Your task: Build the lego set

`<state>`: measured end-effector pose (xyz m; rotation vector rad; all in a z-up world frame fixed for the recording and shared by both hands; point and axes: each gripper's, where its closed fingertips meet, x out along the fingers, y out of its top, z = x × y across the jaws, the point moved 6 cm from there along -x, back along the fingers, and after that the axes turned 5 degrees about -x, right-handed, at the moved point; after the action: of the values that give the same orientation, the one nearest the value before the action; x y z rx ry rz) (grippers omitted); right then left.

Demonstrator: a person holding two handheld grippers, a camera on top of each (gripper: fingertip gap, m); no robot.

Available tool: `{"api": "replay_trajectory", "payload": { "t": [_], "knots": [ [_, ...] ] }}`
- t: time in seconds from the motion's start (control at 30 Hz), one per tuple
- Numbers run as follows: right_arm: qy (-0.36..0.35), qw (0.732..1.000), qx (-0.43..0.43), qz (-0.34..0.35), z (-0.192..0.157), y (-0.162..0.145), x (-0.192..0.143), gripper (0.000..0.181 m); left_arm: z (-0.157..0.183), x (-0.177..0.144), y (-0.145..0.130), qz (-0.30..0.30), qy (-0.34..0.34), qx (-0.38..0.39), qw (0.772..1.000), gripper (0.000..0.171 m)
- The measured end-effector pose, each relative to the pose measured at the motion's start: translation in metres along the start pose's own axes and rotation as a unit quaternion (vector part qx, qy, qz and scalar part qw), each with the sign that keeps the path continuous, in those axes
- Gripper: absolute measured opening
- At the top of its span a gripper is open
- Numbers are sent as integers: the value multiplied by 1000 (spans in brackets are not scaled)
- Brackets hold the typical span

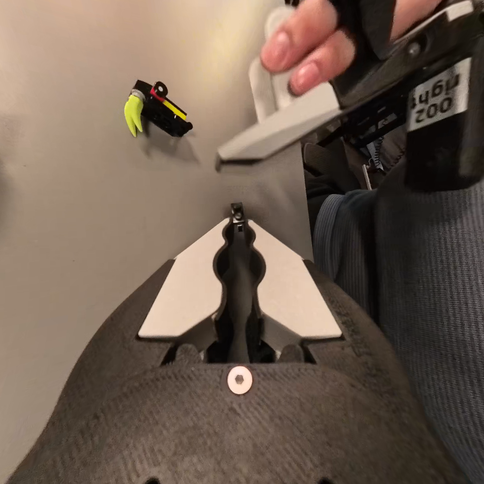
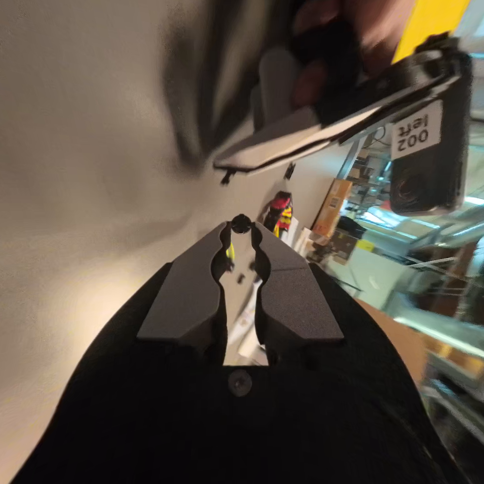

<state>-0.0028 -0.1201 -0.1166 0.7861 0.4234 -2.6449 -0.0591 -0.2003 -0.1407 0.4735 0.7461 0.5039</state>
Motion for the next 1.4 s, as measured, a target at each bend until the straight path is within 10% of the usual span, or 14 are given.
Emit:
{"api": "replay_trajectory", "payload": {
  "t": [0.37,1.0,1.13,1.27,1.4],
  "knots": [
    [96,906,-406,-68,-54,-41,-15,13,1,1,1,4,-2,6,1000,6],
    [81,873,-480,-46,-56,-13,-26,24,9,8,-1,-13,17,47,999,6],
    [114,917,-369,-102,-49,-21,-24,56,12,10,-2,-18,27,63,998,6],
    [17,981,-117,-152,-23,-38,-12,45,15,13,-3,-22,45,91,995,6],
    [-128,938,252,-203,-1,-63,-13,41,22,16,0,0,69,142,987,6]
  ]
}}
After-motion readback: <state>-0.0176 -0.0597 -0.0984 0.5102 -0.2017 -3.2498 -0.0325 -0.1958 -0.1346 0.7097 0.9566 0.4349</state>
